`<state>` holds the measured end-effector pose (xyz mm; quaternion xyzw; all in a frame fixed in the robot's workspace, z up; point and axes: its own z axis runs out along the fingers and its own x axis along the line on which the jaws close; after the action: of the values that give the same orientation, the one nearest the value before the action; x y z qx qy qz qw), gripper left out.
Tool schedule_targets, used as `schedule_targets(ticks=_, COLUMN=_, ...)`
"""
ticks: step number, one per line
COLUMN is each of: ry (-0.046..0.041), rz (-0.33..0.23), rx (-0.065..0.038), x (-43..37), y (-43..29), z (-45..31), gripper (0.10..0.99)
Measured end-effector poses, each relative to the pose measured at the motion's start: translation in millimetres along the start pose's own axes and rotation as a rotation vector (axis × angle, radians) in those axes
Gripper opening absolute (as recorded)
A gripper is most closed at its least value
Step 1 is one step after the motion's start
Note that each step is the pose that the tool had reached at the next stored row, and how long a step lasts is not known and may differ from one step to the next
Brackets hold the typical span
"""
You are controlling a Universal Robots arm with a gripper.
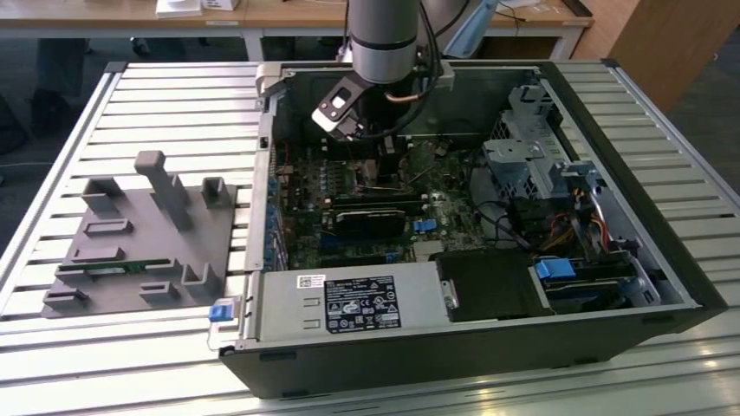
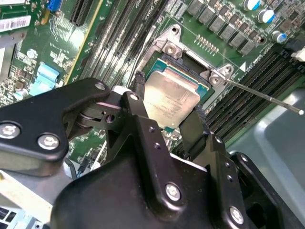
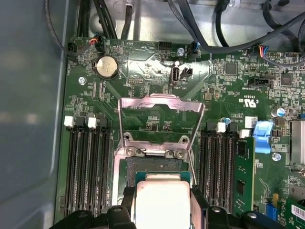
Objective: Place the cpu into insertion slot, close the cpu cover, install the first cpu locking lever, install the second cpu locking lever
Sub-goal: 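Place the cpu into insertion slot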
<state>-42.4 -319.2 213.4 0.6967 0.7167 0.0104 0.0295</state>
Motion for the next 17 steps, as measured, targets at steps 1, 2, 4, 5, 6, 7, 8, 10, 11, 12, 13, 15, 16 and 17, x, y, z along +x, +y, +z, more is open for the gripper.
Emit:
schedule_targets(ticks=1, ry=-0.0001, rz=0.000, rx=0.000, x=0.3, y=0.1, z=0.5, gripper=0.541)
schedule_targets(ticks=2, ry=-0.0002, rz=0.000, rx=0.000, x=0.7, y=0.1, z=1.1, gripper=0.541)
schedule_targets(ticks=4, ry=-0.0001, rz=0.000, rx=0.000, x=1.7, y=0.2, z=2.6, gripper=0.541)
schedule_targets(ticks=5, ry=0.0000, rz=0.000, rx=0.000, x=1.9, y=0.2, z=3.0, gripper=0.541)
schedule_targets(ticks=6, ry=-0.0002, rz=0.000, rx=0.000, x=2.0, y=0.3, z=3.3, gripper=0.541)
schedule_targets(ticks=7, ry=-0.0003, rz=0.000, rx=0.000, x=2.0, y=0.3, z=3.4, gripper=0.541)
schedule_targets(ticks=8, ry=-0.0003, rz=0.000, rx=0.000, x=2.0, y=0.3, z=3.7, gripper=0.541)
schedule_targets(ticks=10, ry=-0.0003, rz=0.000, rx=0.000, x=2.0, y=0.3, z=4.0, gripper=0.541)
schedule_targets(ticks=11, ry=-0.0002, rz=0.000, rx=0.000, x=2.0, y=0.3, z=4.1, gripper=0.541)
schedule_targets(ticks=12, ry=-0.0002, rz=0.000, rx=0.000, x=2.0, y=0.3, z=4.2, gripper=0.541)
schedule_targets(ticks=13, ry=-0.0002, rz=0.000, rx=0.000, x=2.0, y=0.3, z=4.3, gripper=0.541)
schedule_targets(ticks=15, ry=-0.0002, rz=0.001, rx=0.000, x=2.0, y=0.2, z=4.4, gripper=0.541)
schedule_targets(ticks=16, ry=-0.0001, rz=0.001, rx=0.000, x=2.0, y=0.3, z=4.6, gripper=0.541)
schedule_targets(ticks=17, ry=0.0000, rz=0.001, rx=0.000, x=2.0, y=0.2, z=4.8, gripper=0.541)
